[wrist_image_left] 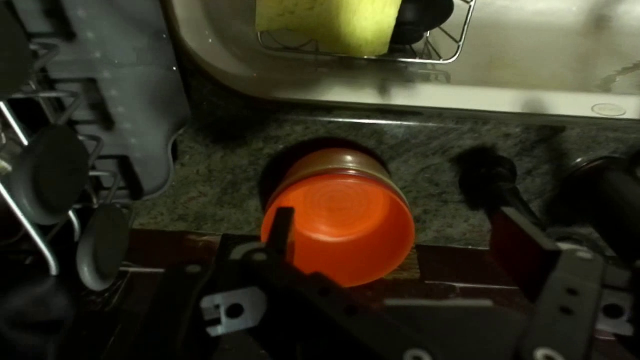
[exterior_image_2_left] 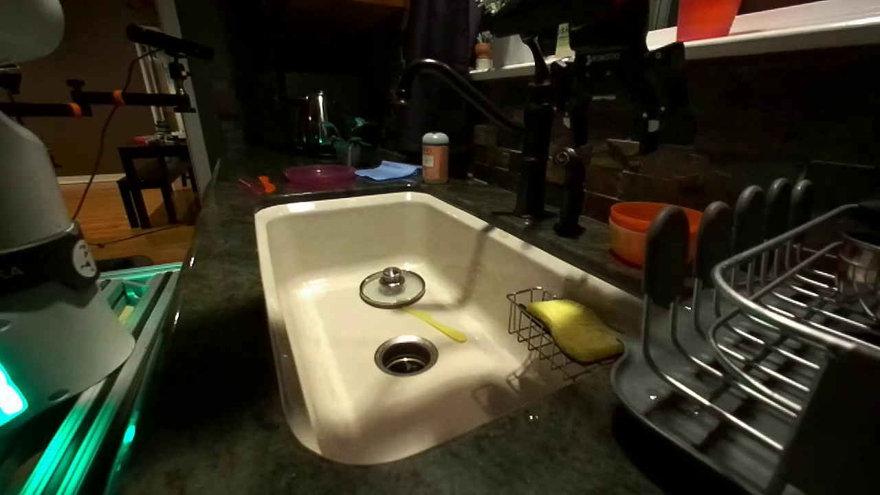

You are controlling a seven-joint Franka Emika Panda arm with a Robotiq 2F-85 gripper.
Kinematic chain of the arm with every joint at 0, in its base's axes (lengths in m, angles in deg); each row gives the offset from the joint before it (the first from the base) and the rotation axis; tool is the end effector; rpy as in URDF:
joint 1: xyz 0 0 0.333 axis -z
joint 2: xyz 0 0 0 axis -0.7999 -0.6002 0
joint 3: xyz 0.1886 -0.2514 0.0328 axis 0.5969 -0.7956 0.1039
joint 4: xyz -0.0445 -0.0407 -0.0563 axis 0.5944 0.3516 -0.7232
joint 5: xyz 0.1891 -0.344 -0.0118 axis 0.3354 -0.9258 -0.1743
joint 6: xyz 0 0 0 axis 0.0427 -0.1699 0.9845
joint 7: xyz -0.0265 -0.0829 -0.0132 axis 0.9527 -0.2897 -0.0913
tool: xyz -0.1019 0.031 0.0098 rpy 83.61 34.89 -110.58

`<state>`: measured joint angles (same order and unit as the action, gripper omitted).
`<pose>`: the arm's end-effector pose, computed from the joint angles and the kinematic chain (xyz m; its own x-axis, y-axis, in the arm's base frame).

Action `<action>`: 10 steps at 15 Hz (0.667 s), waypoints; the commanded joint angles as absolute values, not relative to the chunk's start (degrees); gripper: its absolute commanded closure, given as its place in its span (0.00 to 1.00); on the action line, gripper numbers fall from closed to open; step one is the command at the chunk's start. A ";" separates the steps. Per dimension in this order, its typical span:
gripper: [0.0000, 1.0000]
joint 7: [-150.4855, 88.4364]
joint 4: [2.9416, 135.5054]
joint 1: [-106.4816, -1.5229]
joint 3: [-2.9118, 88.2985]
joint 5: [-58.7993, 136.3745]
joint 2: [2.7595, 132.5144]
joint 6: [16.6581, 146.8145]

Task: Take the two bowls off of the plate rack and put them on the green bowl

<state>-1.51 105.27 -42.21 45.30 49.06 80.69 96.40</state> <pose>0.5443 -0.1210 0.3727 0.9444 0.1209 0.3057 0.1146 -0.9927 0.0387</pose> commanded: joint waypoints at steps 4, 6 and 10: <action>0.00 -3.05 112.01 -45.64 43.27 46.74 86.30 102.17; 0.00 -3.04 111.77 -45.89 43.01 46.75 86.28 102.17; 0.00 -3.00 111.42 -45.82 42.81 46.80 85.66 102.17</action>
<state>-2.71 111.44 -44.42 44.17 47.06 85.63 102.22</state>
